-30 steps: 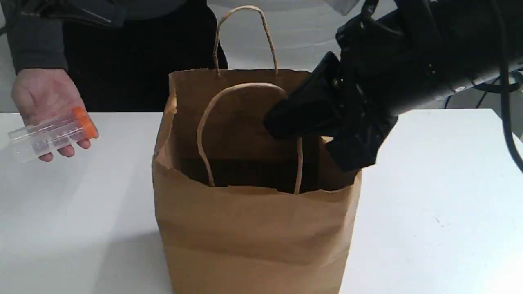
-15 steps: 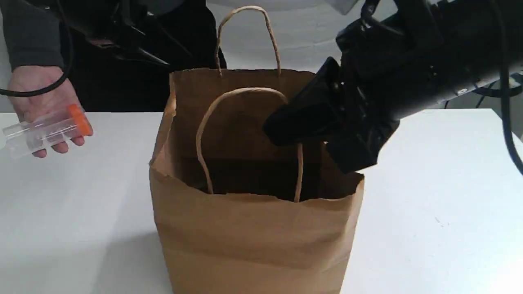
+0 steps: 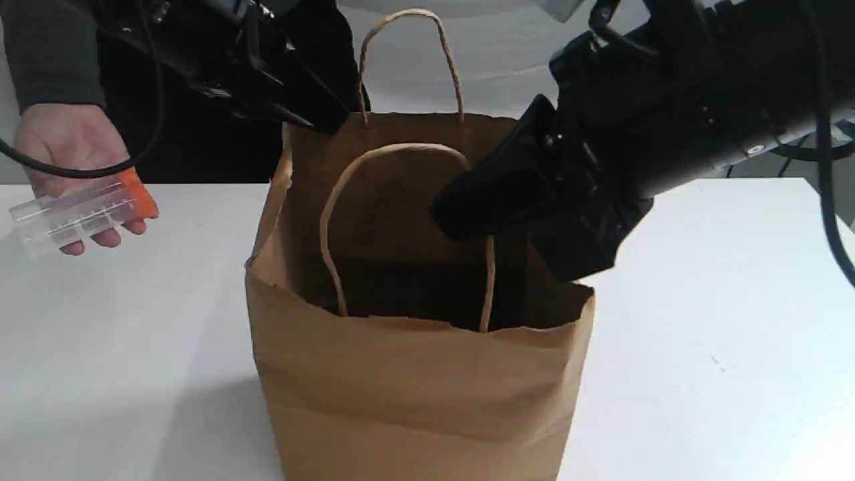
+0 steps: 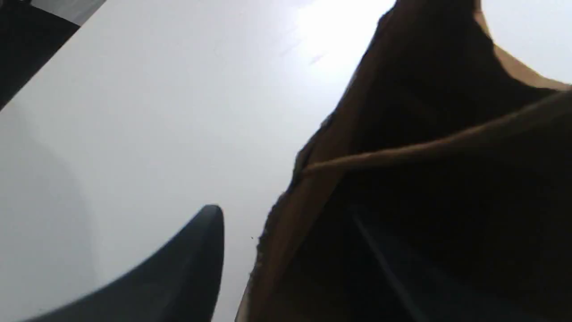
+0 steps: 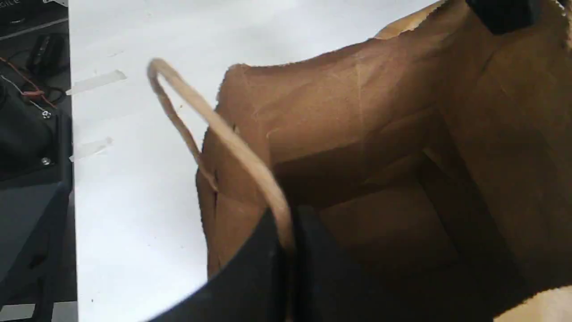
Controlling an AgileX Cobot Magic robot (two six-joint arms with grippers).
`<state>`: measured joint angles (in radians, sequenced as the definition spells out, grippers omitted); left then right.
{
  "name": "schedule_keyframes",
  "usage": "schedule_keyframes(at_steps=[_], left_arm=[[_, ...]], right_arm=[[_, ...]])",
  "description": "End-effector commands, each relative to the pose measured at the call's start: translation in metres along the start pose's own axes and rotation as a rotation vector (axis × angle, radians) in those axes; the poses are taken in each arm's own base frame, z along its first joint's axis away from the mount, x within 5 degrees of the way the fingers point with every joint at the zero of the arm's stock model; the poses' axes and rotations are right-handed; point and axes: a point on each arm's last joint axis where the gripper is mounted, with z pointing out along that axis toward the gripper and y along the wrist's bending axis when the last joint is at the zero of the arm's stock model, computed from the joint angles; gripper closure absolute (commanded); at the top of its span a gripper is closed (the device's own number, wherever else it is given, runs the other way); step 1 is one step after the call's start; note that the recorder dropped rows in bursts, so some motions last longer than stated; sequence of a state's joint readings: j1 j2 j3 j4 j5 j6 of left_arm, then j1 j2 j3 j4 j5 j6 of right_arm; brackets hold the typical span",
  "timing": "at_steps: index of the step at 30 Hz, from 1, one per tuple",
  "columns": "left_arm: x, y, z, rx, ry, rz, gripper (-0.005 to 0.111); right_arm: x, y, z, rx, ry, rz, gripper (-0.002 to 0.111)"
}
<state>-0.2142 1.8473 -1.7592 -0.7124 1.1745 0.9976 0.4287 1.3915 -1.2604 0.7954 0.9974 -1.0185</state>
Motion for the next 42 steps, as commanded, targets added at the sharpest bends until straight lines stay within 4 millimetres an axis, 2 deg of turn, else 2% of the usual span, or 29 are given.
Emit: schedule_keyframes(at_steps=[1,7,8,10,11,18,21,25,28,31,38,42], left_arm=[[0.002,0.005,0.009,-0.001,0.003,-0.012,0.063],[0.004,0.009,0.017,0.013,0.003,-0.042,0.066],[0.005,0.009,0.018,0.013,0.003,-0.043,0.071],[0.005,0.010,0.018,0.010,0.004,-0.039,0.089],[0.005,0.010,0.018,0.006,0.005,-0.032,0.107],[0.004,0.012,0.019,-0.014,-0.008,-0.055,0.107],[0.002,0.017,0.020,-0.060,-0.039,-0.121,0.107],[0.004,0.022,0.025,-0.068,-0.042,-0.186,0.107],[0.010,0.035,0.027,-0.102,-0.063,-0.321,0.107],[0.017,0.048,0.021,-0.108,-0.096,-0.427,0.107],[0.034,0.070,0.000,-0.154,-0.123,-0.555,0.107],[0.041,0.076,-0.007,-0.160,-0.121,-0.595,0.107]], right_arm=[[-0.001,0.001,-0.001,-0.001,0.005,-0.004,0.108],[-0.001,0.001,-0.001,0.001,0.004,-0.004,0.108],[-0.001,0.001,-0.001,0.003,0.003,-0.004,0.108],[-0.001,0.001,-0.001,0.004,0.002,-0.004,0.108],[-0.001,0.001,-0.001,0.004,0.002,-0.004,0.108],[-0.008,-0.005,-0.004,0.074,-0.050,0.029,0.108],[-0.022,-0.008,-0.011,0.109,-0.098,0.019,0.108],[-0.051,-0.015,-0.022,0.128,-0.165,0.033,0.108],[-0.068,-0.019,-0.024,0.086,-0.165,0.045,0.108],[-0.081,-0.024,-0.022,0.039,-0.147,0.032,0.108],[-0.108,-0.032,-0.024,0.007,-0.199,0.054,0.108],[-0.118,-0.034,-0.023,-0.048,-0.216,0.065,0.108]])
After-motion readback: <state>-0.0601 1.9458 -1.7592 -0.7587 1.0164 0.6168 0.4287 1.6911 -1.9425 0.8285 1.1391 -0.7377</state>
